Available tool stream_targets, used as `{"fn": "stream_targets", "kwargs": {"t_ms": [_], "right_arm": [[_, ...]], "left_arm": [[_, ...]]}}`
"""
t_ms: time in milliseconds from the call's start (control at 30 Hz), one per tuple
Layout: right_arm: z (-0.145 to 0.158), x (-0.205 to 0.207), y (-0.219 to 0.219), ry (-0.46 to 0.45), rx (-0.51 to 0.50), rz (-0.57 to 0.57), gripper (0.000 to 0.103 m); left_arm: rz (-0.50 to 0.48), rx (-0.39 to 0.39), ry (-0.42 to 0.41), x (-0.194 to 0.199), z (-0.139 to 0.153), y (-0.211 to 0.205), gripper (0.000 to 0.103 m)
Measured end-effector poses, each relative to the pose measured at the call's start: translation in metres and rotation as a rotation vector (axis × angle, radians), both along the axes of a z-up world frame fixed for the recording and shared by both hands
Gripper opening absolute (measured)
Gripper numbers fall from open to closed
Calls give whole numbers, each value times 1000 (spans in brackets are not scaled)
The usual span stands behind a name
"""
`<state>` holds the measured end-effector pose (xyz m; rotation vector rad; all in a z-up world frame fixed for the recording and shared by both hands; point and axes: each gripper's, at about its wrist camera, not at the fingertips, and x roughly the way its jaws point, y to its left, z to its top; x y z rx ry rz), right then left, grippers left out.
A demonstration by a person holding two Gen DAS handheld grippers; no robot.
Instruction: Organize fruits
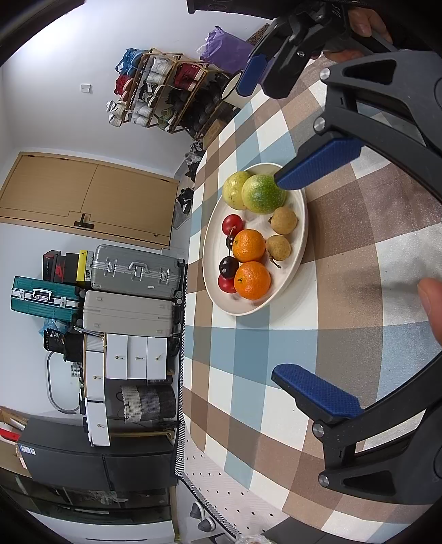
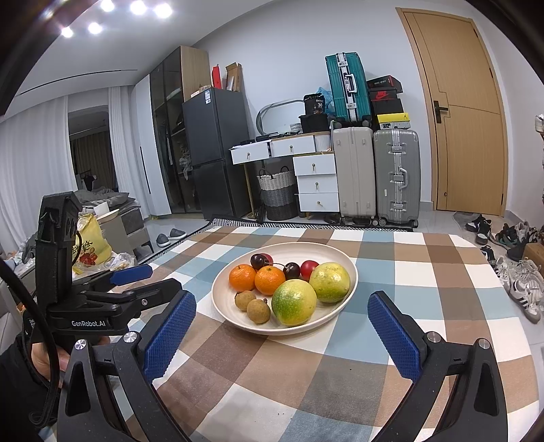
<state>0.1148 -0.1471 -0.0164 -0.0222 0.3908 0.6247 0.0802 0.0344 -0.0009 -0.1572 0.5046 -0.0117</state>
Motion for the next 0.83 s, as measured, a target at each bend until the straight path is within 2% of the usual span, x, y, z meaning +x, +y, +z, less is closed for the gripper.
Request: {"fn": "stream_targets", "kwargs": {"t_ms": [833], "right_arm": [[0,1,-1,0,0,-1,103]], "left_arm": [[6,-8,6,0,0,1,102]]}}
